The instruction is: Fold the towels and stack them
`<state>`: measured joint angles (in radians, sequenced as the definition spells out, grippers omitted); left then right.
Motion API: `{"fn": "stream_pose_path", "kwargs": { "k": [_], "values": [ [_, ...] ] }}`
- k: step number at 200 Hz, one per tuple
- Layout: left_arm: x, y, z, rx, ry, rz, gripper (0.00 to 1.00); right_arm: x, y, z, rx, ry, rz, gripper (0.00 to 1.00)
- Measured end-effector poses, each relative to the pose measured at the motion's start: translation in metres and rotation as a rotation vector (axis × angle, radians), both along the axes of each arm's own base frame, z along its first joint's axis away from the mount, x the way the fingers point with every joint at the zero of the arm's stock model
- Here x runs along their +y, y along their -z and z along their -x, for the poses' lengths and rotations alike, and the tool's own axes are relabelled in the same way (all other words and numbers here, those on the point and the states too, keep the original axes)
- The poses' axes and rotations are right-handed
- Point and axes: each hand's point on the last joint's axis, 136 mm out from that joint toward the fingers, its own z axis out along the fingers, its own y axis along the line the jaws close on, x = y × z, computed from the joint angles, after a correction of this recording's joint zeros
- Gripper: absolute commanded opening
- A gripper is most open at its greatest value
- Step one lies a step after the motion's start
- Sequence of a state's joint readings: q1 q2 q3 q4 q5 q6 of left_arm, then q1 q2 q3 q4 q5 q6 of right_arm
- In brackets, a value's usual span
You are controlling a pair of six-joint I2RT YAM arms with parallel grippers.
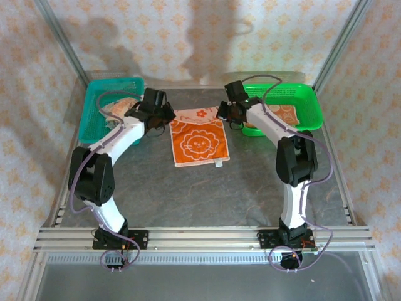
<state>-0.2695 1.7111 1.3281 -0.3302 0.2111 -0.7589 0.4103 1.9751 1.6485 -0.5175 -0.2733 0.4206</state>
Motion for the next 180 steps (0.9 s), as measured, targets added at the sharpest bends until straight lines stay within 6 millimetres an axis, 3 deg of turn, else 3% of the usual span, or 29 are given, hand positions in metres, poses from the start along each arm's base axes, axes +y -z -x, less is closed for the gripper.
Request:
{"fn": "stream_pose_path", "kwargs": {
  "k": [43,83,134,180],
  "values": [
    [-0.004,0.033,0.052,0.081,0.013,-0.007,0.0,-0.005,0.026,0.042,0.051,-0.001,0.021,0.0],
    [-0.004,0.045,0.086,0.102,0.006,0.011,0.0,-0.008,0.044,0.075,0.088,0.005,0.015,0.0],
    [-0.004,0.062,0.108,0.136,-0.006,0.026,0.0,-0.009,0.048,0.097,0.093,0.016,-0.005,0.0],
    [-0.006,0.041,0.109,0.087,-0.016,0.063,0.0,-0.011,0.029,0.1,0.054,0.026,-0.026,0.0]
  ]
}}
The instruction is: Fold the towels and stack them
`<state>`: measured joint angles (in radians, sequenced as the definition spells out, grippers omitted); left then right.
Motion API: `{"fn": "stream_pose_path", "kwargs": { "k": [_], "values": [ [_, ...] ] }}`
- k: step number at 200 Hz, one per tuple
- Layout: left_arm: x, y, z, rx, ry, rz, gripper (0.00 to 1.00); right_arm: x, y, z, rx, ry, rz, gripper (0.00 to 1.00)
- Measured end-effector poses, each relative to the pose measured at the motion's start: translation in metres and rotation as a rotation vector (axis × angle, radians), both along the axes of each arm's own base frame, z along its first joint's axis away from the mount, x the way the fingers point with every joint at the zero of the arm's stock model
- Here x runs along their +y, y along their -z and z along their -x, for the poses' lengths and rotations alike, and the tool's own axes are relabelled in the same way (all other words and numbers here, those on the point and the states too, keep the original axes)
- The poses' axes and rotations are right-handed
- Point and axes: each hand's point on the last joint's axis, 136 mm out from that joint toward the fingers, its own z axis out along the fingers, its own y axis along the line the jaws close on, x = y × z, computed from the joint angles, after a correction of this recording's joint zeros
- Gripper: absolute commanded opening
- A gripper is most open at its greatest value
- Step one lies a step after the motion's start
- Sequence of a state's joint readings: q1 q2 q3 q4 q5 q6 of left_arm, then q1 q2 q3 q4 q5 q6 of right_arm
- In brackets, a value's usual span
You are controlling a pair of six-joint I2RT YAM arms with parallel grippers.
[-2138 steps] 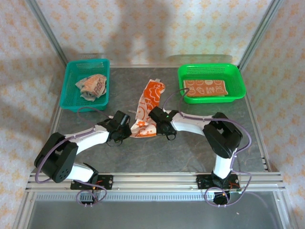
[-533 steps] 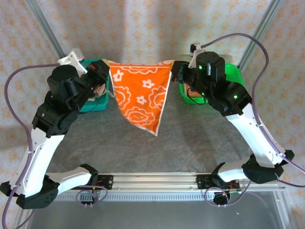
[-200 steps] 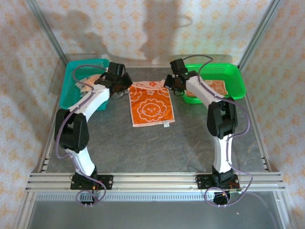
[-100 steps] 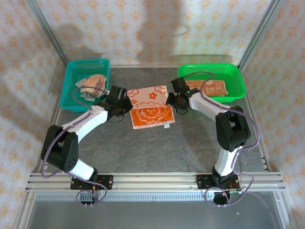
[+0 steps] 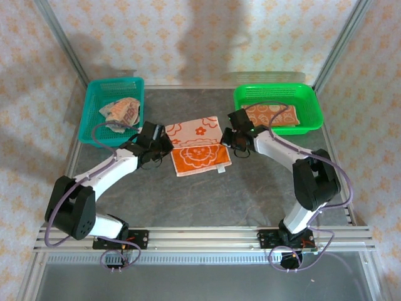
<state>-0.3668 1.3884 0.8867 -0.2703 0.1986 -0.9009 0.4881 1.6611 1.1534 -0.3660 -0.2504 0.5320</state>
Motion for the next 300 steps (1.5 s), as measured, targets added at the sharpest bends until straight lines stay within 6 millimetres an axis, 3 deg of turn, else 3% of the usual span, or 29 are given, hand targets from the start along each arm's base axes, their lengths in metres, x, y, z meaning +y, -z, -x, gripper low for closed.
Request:
{"fn": "stream_pose_path", "kwargs": {
  "k": [25,54,120,162,192,219,243,300],
  "values": [
    [0.0,-0.01,0.0,-0.021,-0.011,0.02,0.0,-0.001,-0.011,-0.001,-0.026,0.004,-0.007,0.0],
    [-0.005,-0.009,0.004,-0.021,-0.004,0.028,0.0,-0.003,-0.008,0.001,-0.021,0.006,-0.001,0.0],
    [-0.014,0.04,0.037,0.088,0.019,0.015,0.0,-0.005,0.033,0.028,0.065,-0.012,0.046,0.0],
    [-0.012,0.069,0.045,0.146,0.019,-0.008,0.0,0.001,0.066,0.041,0.124,-0.036,0.089,0.0],
    [-0.014,0.077,0.047,0.167,0.025,-0.018,0.0,-0.001,0.074,0.042,0.137,-0.033,0.101,0.0],
    [-0.015,0.075,0.047,0.164,0.029,-0.017,0.0,-0.003,0.073,0.041,0.134,-0.028,0.11,0.0],
    [-0.016,0.06,0.045,0.135,0.03,-0.004,0.0,-0.004,0.066,0.04,0.124,-0.024,0.113,0.0],
    [-0.02,0.0,0.037,0.007,0.033,0.055,0.0,-0.002,0.012,0.029,0.009,-0.01,0.074,0.0]
  ]
}}
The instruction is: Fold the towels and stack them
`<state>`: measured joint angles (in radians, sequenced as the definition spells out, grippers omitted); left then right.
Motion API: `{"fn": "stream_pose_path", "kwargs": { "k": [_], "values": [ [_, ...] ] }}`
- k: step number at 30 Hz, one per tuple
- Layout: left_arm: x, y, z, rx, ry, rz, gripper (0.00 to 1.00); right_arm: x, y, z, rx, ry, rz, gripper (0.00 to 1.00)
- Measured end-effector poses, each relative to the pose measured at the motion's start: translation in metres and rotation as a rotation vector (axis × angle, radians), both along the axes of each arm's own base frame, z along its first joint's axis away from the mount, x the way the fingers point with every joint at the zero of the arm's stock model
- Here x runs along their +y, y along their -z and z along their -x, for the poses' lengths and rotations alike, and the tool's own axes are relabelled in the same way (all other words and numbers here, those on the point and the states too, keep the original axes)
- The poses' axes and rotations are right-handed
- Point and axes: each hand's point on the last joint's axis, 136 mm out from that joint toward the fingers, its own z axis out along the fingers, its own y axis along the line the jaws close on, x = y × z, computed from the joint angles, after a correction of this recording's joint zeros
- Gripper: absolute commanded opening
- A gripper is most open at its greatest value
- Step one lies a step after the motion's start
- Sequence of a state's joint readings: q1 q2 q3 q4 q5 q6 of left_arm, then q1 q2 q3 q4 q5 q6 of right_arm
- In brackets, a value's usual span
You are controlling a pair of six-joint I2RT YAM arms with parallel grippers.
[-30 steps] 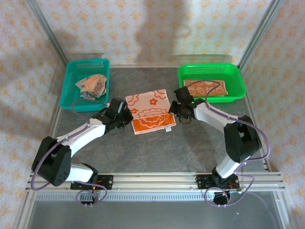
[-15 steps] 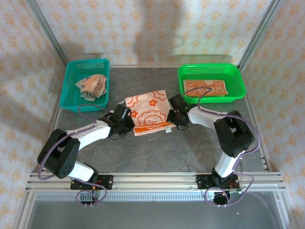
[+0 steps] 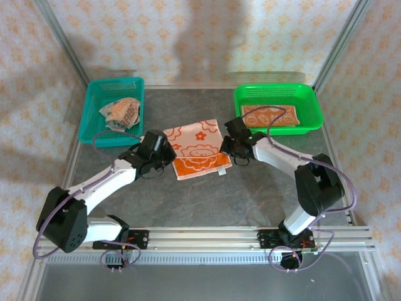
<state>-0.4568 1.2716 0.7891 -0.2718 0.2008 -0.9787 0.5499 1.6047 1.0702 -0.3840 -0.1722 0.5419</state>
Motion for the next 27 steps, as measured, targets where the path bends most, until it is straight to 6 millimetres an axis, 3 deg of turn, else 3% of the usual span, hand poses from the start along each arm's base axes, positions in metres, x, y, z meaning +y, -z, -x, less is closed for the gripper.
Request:
{"fn": "stream_pose_path", "kwargs": {
  "k": [5,18,27],
  "values": [
    [0.003,-0.008,0.005,-0.009,-0.001,0.002,0.0,-0.003,-0.013,0.001,-0.023,0.006,-0.005,0.0],
    [0.001,-0.01,0.012,-0.003,0.005,0.007,0.0,-0.006,-0.019,0.004,-0.03,0.011,-0.002,0.0],
    [-0.006,0.04,0.036,0.104,0.01,-0.003,0.0,-0.013,0.01,0.019,0.026,0.017,0.012,0.0]
  ]
}}
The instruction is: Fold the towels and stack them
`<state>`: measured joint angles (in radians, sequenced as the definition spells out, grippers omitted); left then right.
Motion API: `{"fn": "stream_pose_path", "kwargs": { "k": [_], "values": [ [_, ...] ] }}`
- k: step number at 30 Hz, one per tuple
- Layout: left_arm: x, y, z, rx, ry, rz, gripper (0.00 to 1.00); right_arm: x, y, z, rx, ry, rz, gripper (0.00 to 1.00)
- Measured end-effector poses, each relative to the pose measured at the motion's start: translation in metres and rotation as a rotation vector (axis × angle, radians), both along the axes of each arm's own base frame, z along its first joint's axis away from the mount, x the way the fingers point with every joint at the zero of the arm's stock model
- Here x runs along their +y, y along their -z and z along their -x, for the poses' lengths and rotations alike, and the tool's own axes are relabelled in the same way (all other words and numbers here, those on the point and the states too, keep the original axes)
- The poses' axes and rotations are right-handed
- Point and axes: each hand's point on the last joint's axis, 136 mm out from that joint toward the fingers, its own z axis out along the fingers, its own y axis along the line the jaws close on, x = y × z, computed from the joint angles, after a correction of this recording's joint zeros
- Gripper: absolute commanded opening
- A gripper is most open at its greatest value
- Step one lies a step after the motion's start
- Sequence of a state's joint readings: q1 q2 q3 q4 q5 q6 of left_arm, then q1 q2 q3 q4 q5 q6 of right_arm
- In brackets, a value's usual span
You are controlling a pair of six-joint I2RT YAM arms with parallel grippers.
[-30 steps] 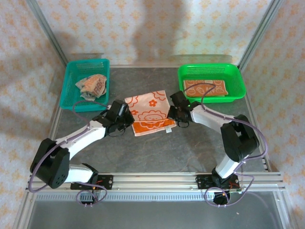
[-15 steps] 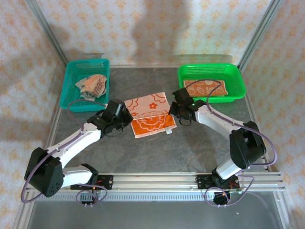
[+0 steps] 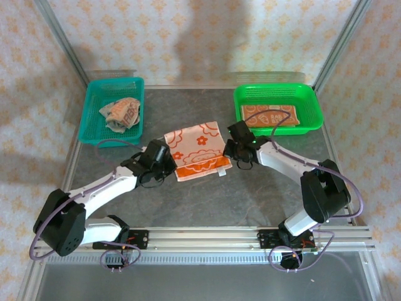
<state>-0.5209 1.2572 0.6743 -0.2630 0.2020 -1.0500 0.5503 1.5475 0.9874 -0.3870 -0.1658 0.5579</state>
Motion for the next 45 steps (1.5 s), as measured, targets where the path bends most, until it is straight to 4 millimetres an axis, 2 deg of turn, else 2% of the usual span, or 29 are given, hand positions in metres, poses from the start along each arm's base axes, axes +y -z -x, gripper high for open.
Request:
{"fn": "stream_pose_path", "kwargs": {
  "k": [9,10,12,13,14,17,19,22,24,25,28,30,32,35,38,41,45],
  "values": [
    [-0.008,0.029,0.017,0.056,0.027,-0.016,0.0,-0.004,0.041,0.021,0.082,-0.006,0.024,0.0],
    [-0.008,0.033,0.019,0.065,0.031,-0.021,0.0,-0.005,0.047,0.022,0.092,-0.005,0.028,0.02],
    [-0.01,0.039,0.023,0.079,0.036,-0.026,0.17,-0.007,0.055,0.026,0.108,-0.006,0.034,0.1],
    [-0.011,0.041,0.024,0.082,0.038,-0.026,0.34,-0.008,0.057,0.028,0.114,-0.006,0.036,0.15],
    [-0.012,0.042,0.026,0.085,0.043,-0.027,0.45,-0.009,0.059,0.03,0.119,-0.006,0.038,0.23],
    [-0.013,0.042,0.028,0.09,0.042,-0.029,0.48,-0.01,0.057,0.029,0.109,-0.009,0.043,0.41],
    [-0.011,0.041,0.03,0.094,0.039,-0.038,0.55,-0.011,0.053,0.03,0.102,-0.02,0.052,0.42],
    [-0.005,0.029,0.029,0.073,0.035,-0.064,0.51,-0.01,0.041,0.025,0.083,-0.033,0.062,0.44],
    [-0.005,0.016,0.023,0.039,0.041,-0.078,0.45,-0.007,0.031,0.019,0.062,-0.042,0.065,0.43],
    [-0.006,0.009,0.018,0.022,0.046,-0.082,0.38,-0.006,0.026,0.015,0.05,-0.05,0.065,0.42],
    [-0.016,-0.01,0.002,-0.027,0.066,-0.083,0.23,0.002,0.011,0.002,0.012,-0.073,0.062,0.33],
    [-0.025,-0.013,-0.011,-0.034,0.091,-0.099,0.17,0.008,0.008,-0.007,0.002,-0.092,0.065,0.24],
    [-0.031,-0.003,-0.021,-0.015,0.105,-0.114,0.08,0.014,0.016,-0.012,0.018,-0.116,0.075,0.18],
    [-0.034,0.021,-0.024,0.049,0.115,-0.137,0.05,0.018,0.041,-0.013,0.07,-0.143,0.096,0.14],
    [-0.032,0.049,-0.019,0.127,0.121,-0.171,0.05,0.017,0.063,-0.006,0.121,-0.154,0.122,0.13],
    [-0.029,0.059,-0.014,0.16,0.125,-0.182,0.05,0.022,0.064,-0.001,0.101,-0.159,0.119,0.13],
    [-0.023,0.064,-0.006,0.181,0.139,-0.206,0.04,0.028,0.065,0.022,0.085,-0.155,0.119,0.13]
  ]
}}
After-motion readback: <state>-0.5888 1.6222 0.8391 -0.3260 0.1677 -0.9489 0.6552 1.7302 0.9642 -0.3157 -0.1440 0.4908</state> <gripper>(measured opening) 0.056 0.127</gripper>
